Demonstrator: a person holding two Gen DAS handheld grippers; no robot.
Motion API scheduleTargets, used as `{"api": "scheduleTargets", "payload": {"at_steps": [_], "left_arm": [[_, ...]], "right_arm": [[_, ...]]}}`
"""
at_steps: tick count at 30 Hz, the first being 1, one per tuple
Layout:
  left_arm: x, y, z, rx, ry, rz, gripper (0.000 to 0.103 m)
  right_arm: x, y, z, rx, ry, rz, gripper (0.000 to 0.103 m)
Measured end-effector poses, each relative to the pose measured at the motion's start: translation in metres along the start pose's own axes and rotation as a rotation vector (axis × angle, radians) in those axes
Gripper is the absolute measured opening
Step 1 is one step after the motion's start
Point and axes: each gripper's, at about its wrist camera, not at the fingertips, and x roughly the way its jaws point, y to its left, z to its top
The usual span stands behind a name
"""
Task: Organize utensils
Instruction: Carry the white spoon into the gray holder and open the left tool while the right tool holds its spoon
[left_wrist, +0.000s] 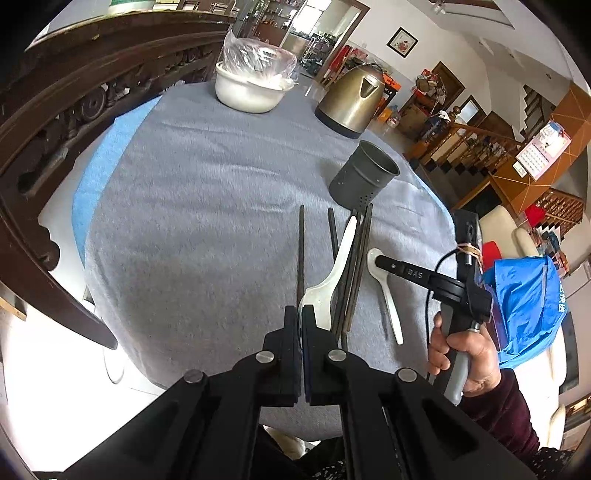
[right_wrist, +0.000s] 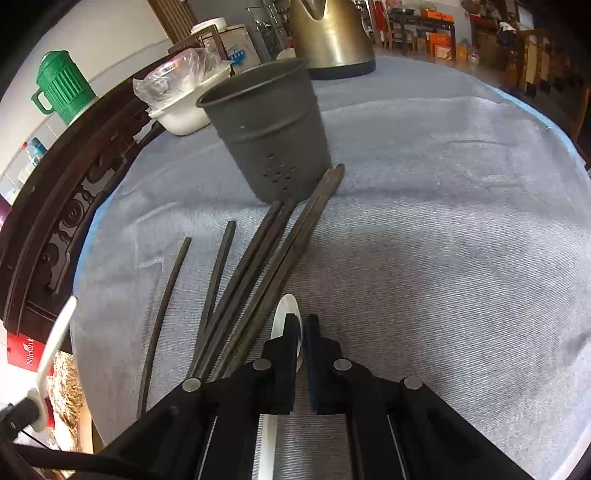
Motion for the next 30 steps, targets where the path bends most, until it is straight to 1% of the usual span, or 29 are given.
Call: {"api": "scheduleTargets", "payload": {"at_steps": [5,8,12,13,17,22,24,25,26,27,28,29,30], "left_arm": [[0.002,-0.006,0.011,0.038,-0.002,0.019,0.002],[0.003,-0.016,0.026,0.077,-0.018,0.032,0.002],[0.006,-0.035,0.063,0.162,-0.038,0.047,0.002],[0.008,-0.04,0.072,0.18,-0.037,0.05,0.002],[0.014,-0.065,0.114,0.278,-0.039,0.069,0.002],[0.032,-0.092,0.162,0.369,-0.017,0.125,0.002],[0.036,-0.1,0.174,0.385,-0.03,0.137,0.002],[0.038,-0.103,0.178,0.391,-0.038,0.135,0.002],[0.041,-0.108,0.181,0.404,-0.044,0.14,0.002],[0.047,-0.114,0.185,0.43,-0.04,0.156,0.002],[0.052,-0.118,0.187,0.451,-0.024,0.169,0.002],[0.058,-0.121,0.189,0.471,0.009,0.182,0.002],[0.066,-0.123,0.189,0.498,0.057,0.193,0.002]], "right_arm": [[-0.022,-0.014,0.002,0.033,-0.061,0.038,0.004],[-0.043,-0.022,0.013,0.065,-0.13,0.079,0.004],[-0.071,-0.023,0.036,0.08,-0.247,0.108,0.004],[-0.078,-0.023,0.046,0.076,-0.269,0.112,0.004],[-0.084,-0.017,0.085,0.09,-0.287,0.162,0.004],[-0.081,-0.009,0.128,0.098,-0.295,0.175,0.004],[-0.084,-0.006,0.139,0.113,-0.346,0.159,0.004],[-0.09,-0.007,0.144,0.122,-0.404,0.151,0.004],[-0.094,-0.009,0.143,0.126,-0.438,0.151,0.004],[-0.1,-0.009,0.147,0.131,-0.492,0.141,0.004],[-0.103,-0.008,0.149,0.132,-0.519,0.131,0.004],[-0.104,-0.007,0.154,0.13,-0.539,0.126,0.004],[-0.103,-0.005,0.159,0.121,-0.537,0.135,0.004]]}}
